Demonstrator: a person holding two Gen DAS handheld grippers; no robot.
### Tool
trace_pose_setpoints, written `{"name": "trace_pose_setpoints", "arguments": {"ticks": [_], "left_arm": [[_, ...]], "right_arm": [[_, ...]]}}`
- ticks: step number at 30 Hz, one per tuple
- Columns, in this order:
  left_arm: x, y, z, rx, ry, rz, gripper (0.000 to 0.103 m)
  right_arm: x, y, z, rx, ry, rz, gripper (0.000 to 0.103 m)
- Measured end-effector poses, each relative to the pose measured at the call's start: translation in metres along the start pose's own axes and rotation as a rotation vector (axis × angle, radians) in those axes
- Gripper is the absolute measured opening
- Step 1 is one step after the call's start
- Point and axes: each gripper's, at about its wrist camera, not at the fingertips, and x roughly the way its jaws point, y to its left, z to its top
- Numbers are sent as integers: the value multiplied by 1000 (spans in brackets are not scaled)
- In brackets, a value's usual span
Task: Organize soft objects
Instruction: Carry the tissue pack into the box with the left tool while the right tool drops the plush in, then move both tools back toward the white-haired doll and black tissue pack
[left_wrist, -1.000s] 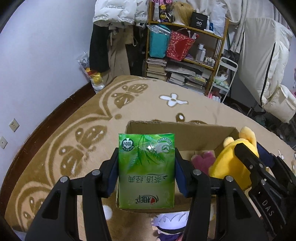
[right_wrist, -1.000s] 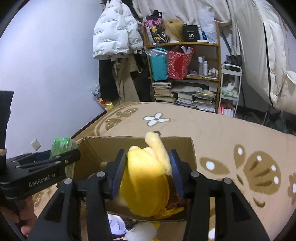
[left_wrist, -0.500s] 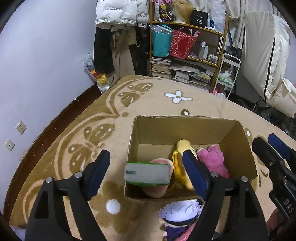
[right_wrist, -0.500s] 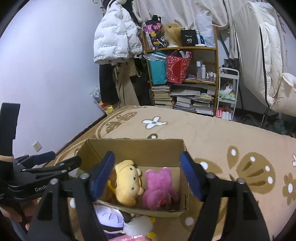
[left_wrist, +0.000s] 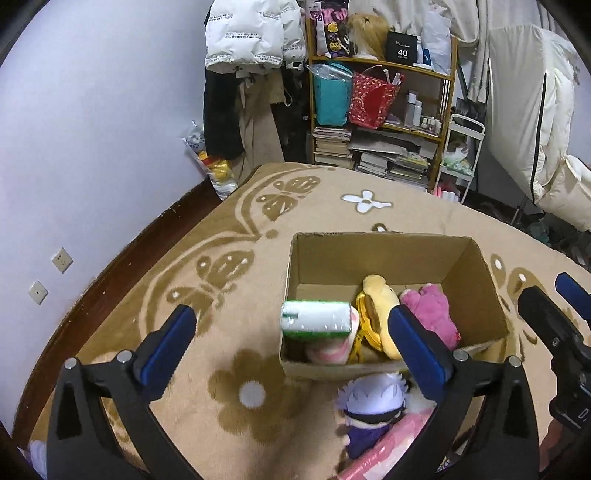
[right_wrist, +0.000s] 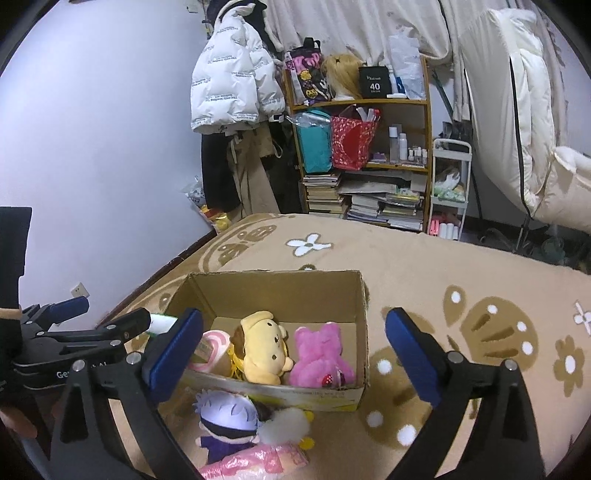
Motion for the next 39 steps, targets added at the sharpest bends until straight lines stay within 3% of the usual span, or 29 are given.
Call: {"name": "trace_pose_setpoints", "arguments": {"ticks": [21,39], "left_arm": [[-53,1,-35,38,22,-54,103],[-32,-14,-69,78,115,-81,103]], "right_arm": [[-50,10,-29,13,25,30,103],[-30,-26,-79,192,190,29,100]]}}
